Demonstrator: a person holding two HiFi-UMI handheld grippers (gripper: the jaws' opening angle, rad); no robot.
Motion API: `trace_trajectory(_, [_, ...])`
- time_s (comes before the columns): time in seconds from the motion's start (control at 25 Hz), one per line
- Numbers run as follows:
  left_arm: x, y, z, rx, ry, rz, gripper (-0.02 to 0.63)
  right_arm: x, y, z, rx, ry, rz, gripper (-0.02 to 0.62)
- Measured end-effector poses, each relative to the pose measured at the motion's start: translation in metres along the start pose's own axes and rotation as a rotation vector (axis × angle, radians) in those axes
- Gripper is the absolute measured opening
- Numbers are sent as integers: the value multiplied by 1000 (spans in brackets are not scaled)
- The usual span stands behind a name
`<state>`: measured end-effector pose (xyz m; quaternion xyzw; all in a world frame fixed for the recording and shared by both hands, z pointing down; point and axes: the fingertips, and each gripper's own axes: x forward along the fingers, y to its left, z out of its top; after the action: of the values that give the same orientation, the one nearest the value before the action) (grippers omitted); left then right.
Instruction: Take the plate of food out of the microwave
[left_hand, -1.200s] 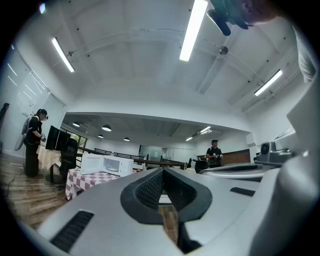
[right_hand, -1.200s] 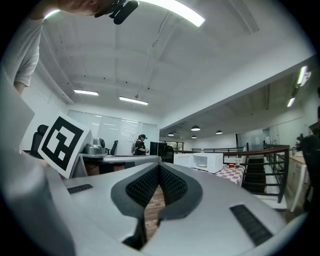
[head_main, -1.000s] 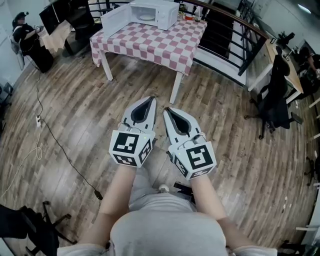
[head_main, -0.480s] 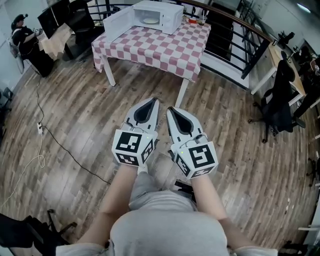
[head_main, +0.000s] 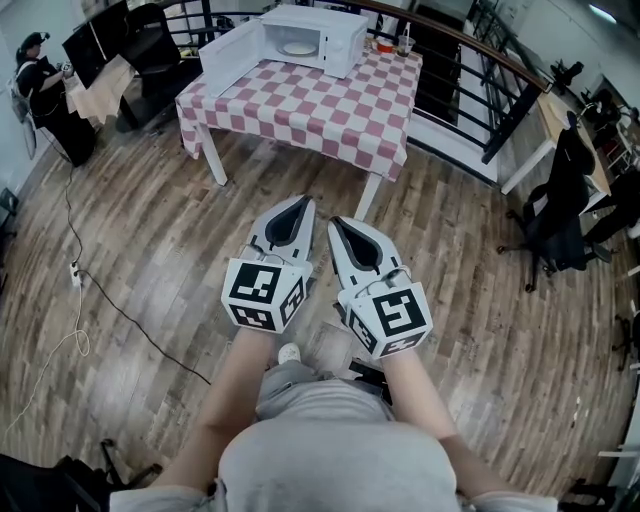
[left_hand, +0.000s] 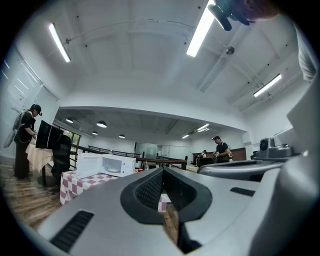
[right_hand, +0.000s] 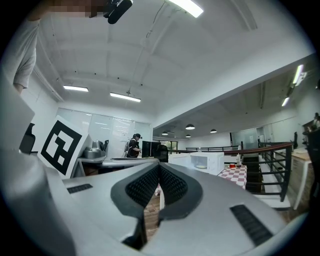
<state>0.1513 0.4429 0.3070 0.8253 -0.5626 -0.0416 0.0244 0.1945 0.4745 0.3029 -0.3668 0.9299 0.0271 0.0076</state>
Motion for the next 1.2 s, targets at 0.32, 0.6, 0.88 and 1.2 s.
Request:
trace_trajectory(0.32, [24,42,1,7,2,-20,3,49,-5,-8,5,8,-28,26])
trace_trajectory(0.6, [36,79,7,47,-4,-27,3,93,-7,-15,20,16,-38,26])
trace_trajectory(0.88, [52,103,8,90,6,-51,3,124,-14,-20,32,18,-59,26])
trace_trajectory(1.2, [66,126,5,64,4,-20,3,147,-18,-23,18,25,-47,25])
